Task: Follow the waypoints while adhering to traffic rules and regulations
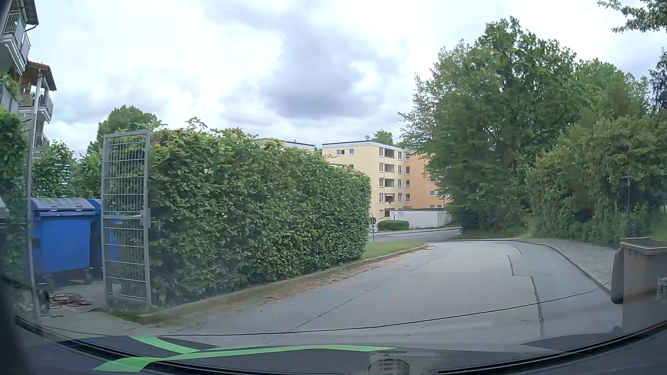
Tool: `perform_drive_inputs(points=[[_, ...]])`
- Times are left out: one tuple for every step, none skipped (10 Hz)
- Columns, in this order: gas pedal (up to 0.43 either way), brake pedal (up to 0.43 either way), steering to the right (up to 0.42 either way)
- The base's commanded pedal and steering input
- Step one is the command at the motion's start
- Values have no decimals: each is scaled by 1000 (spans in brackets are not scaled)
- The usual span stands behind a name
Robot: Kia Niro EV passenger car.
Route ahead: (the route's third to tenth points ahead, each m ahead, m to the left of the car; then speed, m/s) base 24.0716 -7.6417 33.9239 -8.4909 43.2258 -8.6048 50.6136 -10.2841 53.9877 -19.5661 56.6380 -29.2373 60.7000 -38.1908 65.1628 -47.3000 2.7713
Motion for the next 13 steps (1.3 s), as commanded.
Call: perform_drive_inputs(points=[[0, 0, 192], [0, 0, 198], [0, 0, 198], [0, 0, 199], [0, 0, 200], [0, 0, 202], [0, 0, 203], [0, 0, 204], [0, 0, 204], [0, 0, 204], [0, 0, 204], [0, 0, 204], [0, 0, 204]])
